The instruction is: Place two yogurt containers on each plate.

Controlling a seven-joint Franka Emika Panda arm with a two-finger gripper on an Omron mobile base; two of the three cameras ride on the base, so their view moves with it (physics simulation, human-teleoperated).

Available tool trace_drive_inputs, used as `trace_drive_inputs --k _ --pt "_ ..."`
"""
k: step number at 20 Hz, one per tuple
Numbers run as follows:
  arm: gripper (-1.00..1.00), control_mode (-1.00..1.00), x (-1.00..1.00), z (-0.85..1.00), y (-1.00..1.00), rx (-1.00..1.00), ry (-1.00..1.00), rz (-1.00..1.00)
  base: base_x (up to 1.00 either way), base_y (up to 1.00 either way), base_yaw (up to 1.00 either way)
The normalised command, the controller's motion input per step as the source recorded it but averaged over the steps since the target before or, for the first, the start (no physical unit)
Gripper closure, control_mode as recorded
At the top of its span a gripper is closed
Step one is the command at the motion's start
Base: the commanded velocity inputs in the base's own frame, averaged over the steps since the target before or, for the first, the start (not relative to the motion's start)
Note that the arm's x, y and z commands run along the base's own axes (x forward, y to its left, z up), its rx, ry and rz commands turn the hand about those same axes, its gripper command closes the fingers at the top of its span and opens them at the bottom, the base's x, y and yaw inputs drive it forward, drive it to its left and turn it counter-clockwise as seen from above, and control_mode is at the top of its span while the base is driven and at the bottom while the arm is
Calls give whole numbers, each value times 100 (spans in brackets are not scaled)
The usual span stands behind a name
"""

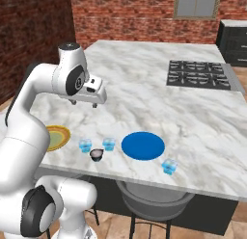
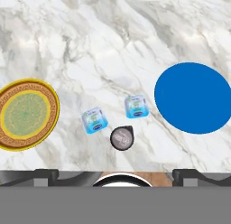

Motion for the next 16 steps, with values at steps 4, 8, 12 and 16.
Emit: trace_drive_inputs --k 4,8,12,16 --pt "-100 100 0 0 0 0 0 0 0 0 0" --pt "-100 100 0 0 0 0 0 0 0 0 0" --pt "-100 100 0 0 0 0 0 0 0 0 0" --pt "-100 100 0 0 0 0 0 0 0 0 0"
